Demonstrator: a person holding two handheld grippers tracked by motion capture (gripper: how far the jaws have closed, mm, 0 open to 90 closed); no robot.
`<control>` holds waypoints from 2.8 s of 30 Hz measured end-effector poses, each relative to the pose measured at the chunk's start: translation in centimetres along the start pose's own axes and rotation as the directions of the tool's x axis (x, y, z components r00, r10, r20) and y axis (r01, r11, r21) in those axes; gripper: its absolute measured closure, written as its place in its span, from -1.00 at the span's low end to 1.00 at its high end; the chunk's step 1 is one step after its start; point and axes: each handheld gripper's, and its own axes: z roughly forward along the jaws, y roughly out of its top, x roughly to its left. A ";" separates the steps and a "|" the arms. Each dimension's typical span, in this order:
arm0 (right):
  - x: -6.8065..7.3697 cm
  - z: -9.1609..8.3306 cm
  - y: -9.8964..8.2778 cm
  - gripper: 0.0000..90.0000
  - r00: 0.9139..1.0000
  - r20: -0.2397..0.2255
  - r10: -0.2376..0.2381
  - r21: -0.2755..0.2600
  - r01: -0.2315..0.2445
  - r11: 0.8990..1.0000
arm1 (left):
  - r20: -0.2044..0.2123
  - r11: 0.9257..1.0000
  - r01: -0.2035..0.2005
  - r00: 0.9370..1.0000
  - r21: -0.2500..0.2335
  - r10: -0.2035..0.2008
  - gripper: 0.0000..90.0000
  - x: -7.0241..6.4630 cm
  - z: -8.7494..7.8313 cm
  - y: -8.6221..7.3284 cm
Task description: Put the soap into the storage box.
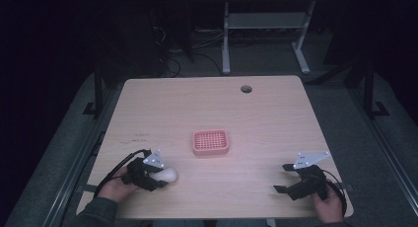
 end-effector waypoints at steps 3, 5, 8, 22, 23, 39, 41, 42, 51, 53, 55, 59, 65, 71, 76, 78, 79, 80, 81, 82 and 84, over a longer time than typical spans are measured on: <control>0.0 0.0 0.0 -0.69 1.000 -0.002 0.001 -0.001 -0.001 1.000 | -0.004 1.000 0.001 1.000 0.003 -0.001 0.09 0.0 0.0 0.0; 0.0 0.0 0.0 -0.69 1.000 -0.002 0.001 -0.002 -0.001 1.000 | -0.010 1.000 -0.012 1.000 0.007 0.013 0.09 0.0 -0.1 0.1; -0.1 -0.1 0.0 -0.69 1.000 0.001 -0.003 -0.006 0.003 1.000 | -0.008 1.000 -0.007 1.000 0.000 0.007 0.09 -0.1 -0.2 0.2; 0.0 -0.3 -0.2 -0.69 1.000 0.002 0.009 -0.019 -0.009 1.000 | 0.007 0.999 -0.035 0.999 0.014 0.035 0.09 0.4 -0.3 2.4; -0.1 -0.4 -0.3 -0.69 1.000 0.002 0.010 -0.018 -0.010 1.000 | 0.014 0.999 -0.032 0.999 0.013 0.032 0.09 0.4 -0.2 2.5; -0.2 -0.5 -0.4 -0.69 1.000 -0.002 0.012 -0.035 -0.012 0.999 | 0.026 0.997 -0.057 0.998 0.044 0.056 0.09 1.3 -0.2 5.0; -0.2 -0.5 -0.4 -0.69 1.000 -0.002 0.014 -0.036 -0.014 0.999 | 0.024 0.996 -0.064 0.998 0.055 0.063 0.09 1.3 -0.1 5.3; -0.2 -0.5 -0.4 -0.69 1.000 -0.002 0.014 -0.037 -0.014 0.999 | 0.027 0.996 -0.068 0.997 0.058 0.067 0.09 1.4 0.0 5.5; -0.1 -0.6 -0.4 -0.69 1.000 -0.007 0.018 -0.048 -0.018 0.999 | 0.037 0.994 -0.095 0.995 0.063 0.093 0.09 1.8 0.0 6.9; -0.1 -0.6 -0.4 -0.69 1.000 -0.007 0.014 -0.047 -0.015 0.999 | 0.037 0.994 -0.096 0.995 0.058 0.094 0.09 1.8 0.0 7.2; 0.0 -0.5 -0.3 -0.69 1.000 -0.008 0.013 -0.044 -0.013 0.999 | 0.038 0.994 -0.097 0.995 0.055 0.095 0.09 1.9 -0.1 7.4; 0.0 -0.5 -0.3 -0.69 1.000 -0.009 0.014 -0.044 -0.014 0.999 | 0.040 0.994 -0.098 0.995 0.055 0.096 0.09 2.2 -0.2 7.8; 0.0 -0.5 -0.3 -0.69 1.000 -0.007 0.011 -0.045 -0.011 0.999 | 0.052 0.994 -0.098 0.994 0.041 0.096 0.09 2.6 -0.1 8.2; 0.0 -0.5 -0.3 -0.69 1.000 -0.006 0.009 -0.045 -0.009 0.999 | 0.051 0.993 -0.108 0.993 0.037 0.107 0.09 2.7 0.0 8.9; 0.0 -0.6 -0.3 -0.69 1.000 -0.006 0.012 -0.047 -0.013 0.999 | 0.055 0.993 -0.114 0.992 0.042 0.112 0.09 2.9 0.1 9.3; 0.0 -0.6 -0.3 -0.69 1.000 -0.006 0.013 -0.047 -0.013 0.999 | 0.055 0.992 -0.118 0.992 0.044 0.115 0.09 2.9 0.1 9.5; 0.0 -0.6 -0.3 -0.69 1.000 -0.006 0.014 -0.050 -0.014 0.999 | 0.053 0.992 -0.119 0.992 0.047 0.116 0.09 2.9 0.1 9.7; 0.0 -0.7 -0.3 -0.69 1.000 -0.005 0.012 -0.054 -0.013 0.998 | 0.052 0.991 -0.122 0.991 0.049 0.119 0.09 2.9 0.1 9.8; 0.0 -0.7 -0.3 -0.69 1.000 -0.003 0.011 -0.053 -0.011 0.999 | 0.051 0.991 -0.126 0.991 0.046 0.123 0.09 3.0 0.1 10.0; 0.0 -0.7 -0.3 -0.69 1.000 -0.003 0.010 -0.055 -0.011 0.998 | 0.052 0.991 -0.125 0.991 0.048 0.122 0.09 2.9 0.1 10.1; 0.0 -0.7 -0.3 -0.69 1.000 -0.003 0.009 -0.056 -0.009 0.998 | 0.050 0.990 -0.132 0.990 0.046 0.130 0.09 2.9 0.1 10.4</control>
